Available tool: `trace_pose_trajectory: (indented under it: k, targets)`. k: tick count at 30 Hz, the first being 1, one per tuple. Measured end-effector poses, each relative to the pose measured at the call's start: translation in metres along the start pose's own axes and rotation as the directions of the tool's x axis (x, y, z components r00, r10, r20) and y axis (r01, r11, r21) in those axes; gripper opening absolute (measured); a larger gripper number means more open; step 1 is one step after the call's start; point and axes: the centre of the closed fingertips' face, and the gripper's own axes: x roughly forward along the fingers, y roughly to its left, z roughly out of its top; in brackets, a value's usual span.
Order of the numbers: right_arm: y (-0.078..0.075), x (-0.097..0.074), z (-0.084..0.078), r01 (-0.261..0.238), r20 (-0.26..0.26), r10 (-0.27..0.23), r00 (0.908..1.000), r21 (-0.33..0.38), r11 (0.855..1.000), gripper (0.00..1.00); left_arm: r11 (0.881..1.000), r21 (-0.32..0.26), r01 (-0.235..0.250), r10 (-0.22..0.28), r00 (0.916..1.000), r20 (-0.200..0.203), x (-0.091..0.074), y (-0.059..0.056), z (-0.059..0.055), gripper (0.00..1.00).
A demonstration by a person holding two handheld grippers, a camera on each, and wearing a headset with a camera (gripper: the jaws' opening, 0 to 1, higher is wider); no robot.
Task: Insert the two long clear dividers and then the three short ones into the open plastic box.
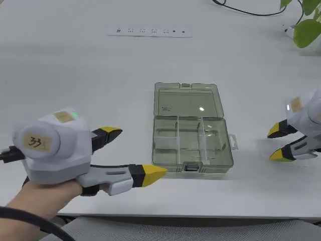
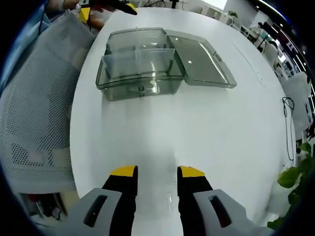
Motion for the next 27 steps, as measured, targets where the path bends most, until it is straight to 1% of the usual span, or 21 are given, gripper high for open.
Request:
trace_pose_trajectory:
  k: [2, 3, 5, 6, 8, 9, 10, 12, 13, 14, 15, 16, 17, 18, 19, 20, 21, 23, 24, 25, 27]
  targets:
    - [0.001, -0.004, 0.005, 0.013, 0.014, -0.013, 0.9998, 0.002, 1.0, 0.33, 1.0, -0.016, 0.014, -0.014, 0.9999, 0.002, 0.004, -0.003, 0.002, 0.81]
    - [0.002, -0.006, 0.008, 0.015, 0.022, -0.015, 0.9996, 0.0, 1.0, 0.33, 1.0, -0.018, 0.017, -0.017, 0.9998, 0.002, 0.005, -0.005, 0.002, 0.8]
    - [0.003, -0.011, 0.016, 0.036, 0.041, -0.036, 0.9985, -0.002, 0.999, 0.33, 0.999, -0.018, 0.028, -0.028, 0.9996, -0.001, 0.01, -0.008, 0.004, 0.78]
    - [0.003, -0.008, 0.018, 0.039, 0.054, -0.039, 0.9978, 0.003, 0.999, 0.33, 0.999, -0.022, 0.034, -0.034, 0.9994, -0.007, 0.013, -0.011, 0.005, 0.77]
    - [0.002, -0.011, 0.024, 0.05, 0.073, -0.049, 0.9961, -0.009, 0.999, 0.32, 0.998, -0.016, 0.054, -0.054, 0.9985, -0.01, 0.018, -0.016, 0.007, 0.75]
    - [0.001, -0.012, 0.026, 0.056, 0.081, -0.055, 0.9952, -0.009, 0.998, 0.32, 0.998, -0.019, 0.056, -0.056, 0.9984, -0.012, 0.02, -0.017, 0.008, 0.75]
    - [0.001, -0.018, 0.032, 0.066, 0.095, -0.064, 0.9934, -0.017, 0.998, 0.32, 0.998, -0.018, 0.067, -0.067, 0.9977, -0.008, 0.023, -0.021, 0.011, 0.74]
    - [0.0, -0.023, 0.039, 0.077, 0.112, -0.074, 0.9909, -0.023, 0.997, 0.32, 0.996, -0.038, 0.075, -0.075, 0.9972, 0.0, 0.027, -0.022, 0.015, 0.71]
    - [0.0, -0.026, 0.043, 0.081, 0.122, -0.077, 0.9895, -0.031, 0.996, 0.32, 0.995, -0.047, 0.094, -0.093, 0.9956, 0.01, 0.029, -0.025, 0.019, 0.71]
    - [0.002, -0.03, 0.048, 0.086, 0.127, -0.081, 0.9886, -0.037, 0.996, 0.32, 0.994, -0.054, 0.092, -0.092, 0.9957, 0.009, 0.031, -0.026, 0.021, 0.7]
    - [0.002, -0.034, 0.054, 0.104, 0.139, -0.097, 0.9855, -0.045, 0.994, 0.32, 0.993, -0.061, 0.099, -0.098, 0.9951, 0.018, 0.034, -0.027, 0.025, 0.69]
    - [-0.003, -0.033, 0.052, 0.104, 0.141, -0.096, 0.9853, -0.047, 0.993, 0.32, 0.992, -0.071, 0.106, -0.105, 0.9942, 0.024, 0.035, -0.028, 0.028, 0.67]
    - [-0.004, -0.035, 0.056, 0.112, 0.155, -0.1, 0.9828, -0.064, 0.992, 0.32, 0.991, -0.081, 0.106, -0.106, 0.9943, 0.015, 0.038, -0.029, 0.029, 0.65]
    - [-0.002, -0.039, 0.063, 0.122, 0.165, -0.109, 0.9803, -0.069, 0.99, 0.32, 0.989, -0.09, 0.116, -0.115, 0.9931, 0.022, 0.04, -0.03, 0.031, 0.64]
    - [-0.001, -0.042, 0.069, 0.122, 0.175, -0.107, 0.9787, -0.077, 0.989, 0.32, 0.985, -0.114, 0.132, -0.131, 0.9912, 0.023, 0.043, -0.034, 0.033, 0.63]
    - [-0.004, -0.043, 0.071, 0.131, 0.187, -0.114, 0.9759, -0.085, 0.988, 0.32, 0.983, -0.126, 0.133, -0.132, 0.9911, 0.02, 0.045, -0.034, 0.034, 0.62]
    - [-0.004, -0.046, 0.076, 0.137, 0.195, -0.118, 0.9737, -0.088, 0.987, 0.32, 0.981, -0.128, 0.148, -0.146, 0.9889, 0.03, 0.047, -0.037, 0.038, 0.6]
    - [0.0, -0.052, 0.087, 0.15, 0.21, -0.124, 0.9699, -0.112, 0.982, 0.32, 0.977, -0.145, 0.158, -0.156, 0.9874, 0.025, 0.05, -0.04, 0.039, 0.57]
    - [-0.003, -0.053, 0.09, 0.158, 0.223, -0.13, 0.9662, -0.114, 0.981, 0.32, 0.974, -0.151, 0.169, -0.166, 0.9857, 0.03, 0.052, -0.042, 0.04, 0.56]
    - [-0.003, -0.053, 0.092, 0.16, 0.227, -0.13, 0.9651, -0.12, 0.98, 0.32, 0.972, -0.156, 0.175, -0.172, 0.9846, 0.032, 0.054, -0.044, 0.042, 0.55]
    - [0.0, -0.058, 0.103, 0.173, 0.242, -0.136, 0.9606, -0.14, 0.975, 0.32, 0.966, -0.174, 0.194, -0.19, 0.981, 0.037, 0.057, -0.049, 0.045, 0.52]
